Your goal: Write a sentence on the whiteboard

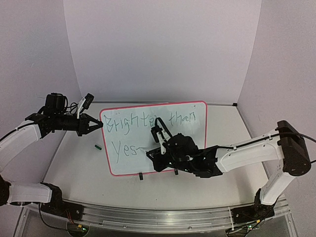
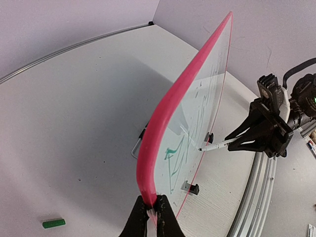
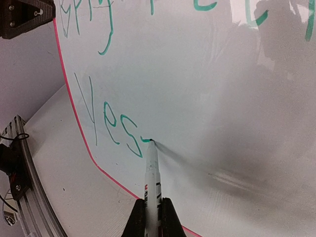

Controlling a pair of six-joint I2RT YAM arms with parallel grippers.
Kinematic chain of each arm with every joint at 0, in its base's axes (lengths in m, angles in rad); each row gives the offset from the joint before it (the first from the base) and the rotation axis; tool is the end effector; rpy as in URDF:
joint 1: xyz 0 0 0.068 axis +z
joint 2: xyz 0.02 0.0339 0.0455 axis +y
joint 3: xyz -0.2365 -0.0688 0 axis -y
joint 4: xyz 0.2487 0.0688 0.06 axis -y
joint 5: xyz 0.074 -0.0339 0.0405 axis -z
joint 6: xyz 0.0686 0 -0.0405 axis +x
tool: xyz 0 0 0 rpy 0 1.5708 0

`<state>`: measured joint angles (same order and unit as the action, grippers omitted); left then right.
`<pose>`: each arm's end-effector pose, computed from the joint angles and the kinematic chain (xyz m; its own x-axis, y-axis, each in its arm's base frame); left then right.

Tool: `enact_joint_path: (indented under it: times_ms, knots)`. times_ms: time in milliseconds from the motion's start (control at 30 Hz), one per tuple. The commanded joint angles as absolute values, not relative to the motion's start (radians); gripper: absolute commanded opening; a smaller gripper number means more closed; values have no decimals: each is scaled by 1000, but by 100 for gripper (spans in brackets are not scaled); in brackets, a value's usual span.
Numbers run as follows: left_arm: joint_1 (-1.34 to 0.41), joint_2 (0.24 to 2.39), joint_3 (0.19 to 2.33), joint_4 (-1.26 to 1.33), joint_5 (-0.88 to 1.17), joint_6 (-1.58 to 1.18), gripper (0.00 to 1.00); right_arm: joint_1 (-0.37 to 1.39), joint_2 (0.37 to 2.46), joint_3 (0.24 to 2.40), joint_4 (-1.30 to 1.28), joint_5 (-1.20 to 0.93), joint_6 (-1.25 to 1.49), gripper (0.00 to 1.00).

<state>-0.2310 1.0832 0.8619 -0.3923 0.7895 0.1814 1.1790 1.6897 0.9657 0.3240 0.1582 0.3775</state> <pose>0.2468 -0.1081 0.2560 -0.4203 0.2294 -0.8779 0.8155 0.5197 -0.2546 0.1645 0.3699 0.1733 -0.4542 -0.1461 -0.8788 -0.7421 0.6079 0.2825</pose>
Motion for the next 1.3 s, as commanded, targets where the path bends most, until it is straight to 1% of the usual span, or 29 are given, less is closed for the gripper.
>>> enact_joint_path:
  times_ms: [0,367,900,1267]
  knots:
    - [-252,1109,856,-474,762,214,0,1169,1654,957,319,231,393,0]
    - [-252,1112,857,-474,762,215,0,1169,1591,928,407,113,315,0]
    - [-253,1116,857,-474,765,215,0,1160,1702,1032,381,154,287,0]
    - [-252,1114,857,-474,764,214,0,1157,1696,999,353,171,336,0]
